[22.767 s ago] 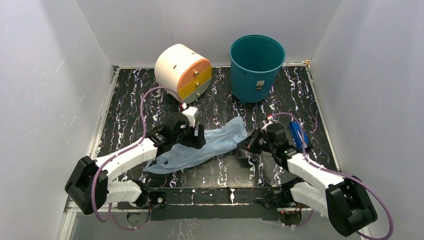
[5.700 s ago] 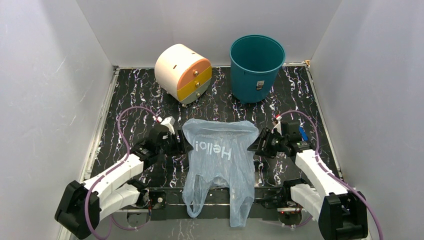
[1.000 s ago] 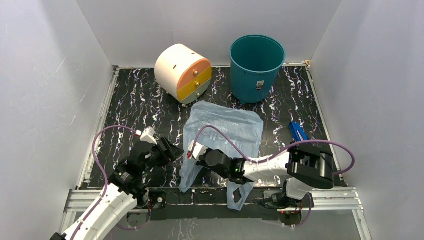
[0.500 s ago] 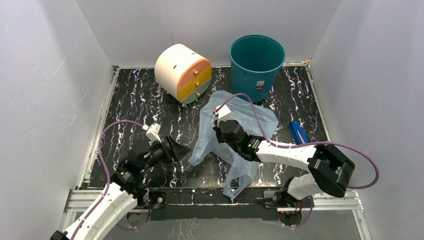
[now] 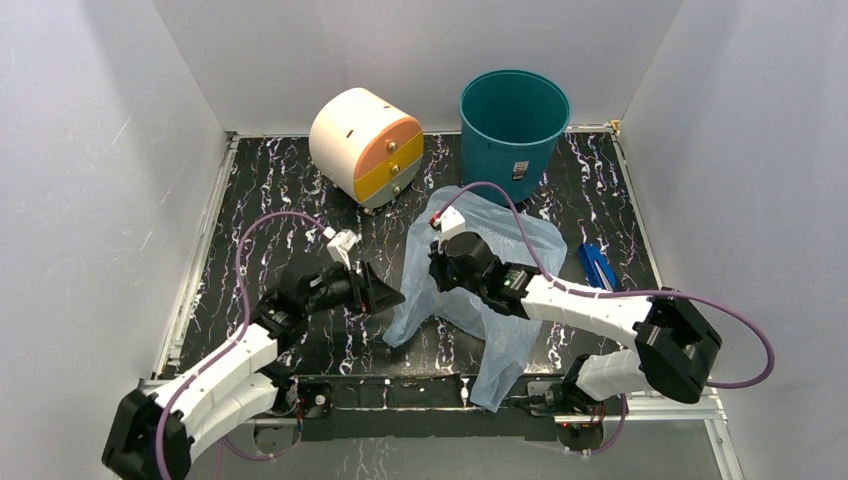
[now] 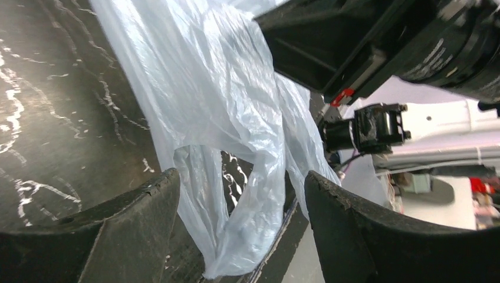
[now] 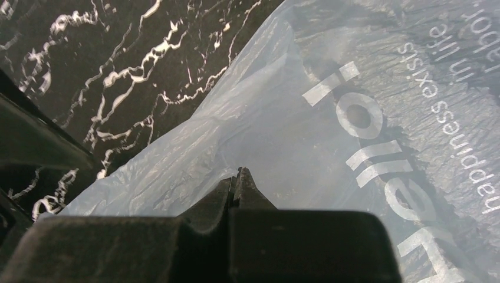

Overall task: Put the trash bags into the trash bin
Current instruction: Unfold the trash bag at the center of the board.

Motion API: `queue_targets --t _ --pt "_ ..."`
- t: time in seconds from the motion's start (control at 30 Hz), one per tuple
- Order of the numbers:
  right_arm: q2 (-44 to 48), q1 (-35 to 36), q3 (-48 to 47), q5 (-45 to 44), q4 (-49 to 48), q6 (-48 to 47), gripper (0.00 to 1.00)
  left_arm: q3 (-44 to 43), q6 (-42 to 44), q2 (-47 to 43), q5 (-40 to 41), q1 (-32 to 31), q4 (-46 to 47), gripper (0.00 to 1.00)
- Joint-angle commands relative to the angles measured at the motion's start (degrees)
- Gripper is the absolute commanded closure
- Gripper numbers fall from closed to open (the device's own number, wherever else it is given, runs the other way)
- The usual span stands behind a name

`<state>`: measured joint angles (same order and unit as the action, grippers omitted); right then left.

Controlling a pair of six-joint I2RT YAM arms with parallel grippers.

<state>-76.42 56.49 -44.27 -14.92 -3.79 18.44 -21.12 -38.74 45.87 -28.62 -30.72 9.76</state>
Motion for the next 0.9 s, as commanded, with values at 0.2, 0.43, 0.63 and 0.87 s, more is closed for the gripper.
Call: queue_targets --t 0.2,0.43,0.63,0.87 --pt "0.02 -8.05 -9.33 12.94 11.17 7.59 1.0 2.6 -1.07 7.07 -4.37 -9.13 17.56 0.26" --pt "0.05 -9.44 -9.87 18.26 13.95 8.51 1.0 0.93 1.93 7.64 0.56 -10.41 13.73 0.38" --pt "0.43 -9.56 -9.35 19.67 13.99 9.07 1.0 -1.26 4.16 4.01 0.87 -10.36 10.87 0.36" --pt "-0.73 -9.96 -10.85 20.75 13.12 10.06 1.0 -0.9 1.43 10.8 -8.89 -11.98 15.83 0.34"
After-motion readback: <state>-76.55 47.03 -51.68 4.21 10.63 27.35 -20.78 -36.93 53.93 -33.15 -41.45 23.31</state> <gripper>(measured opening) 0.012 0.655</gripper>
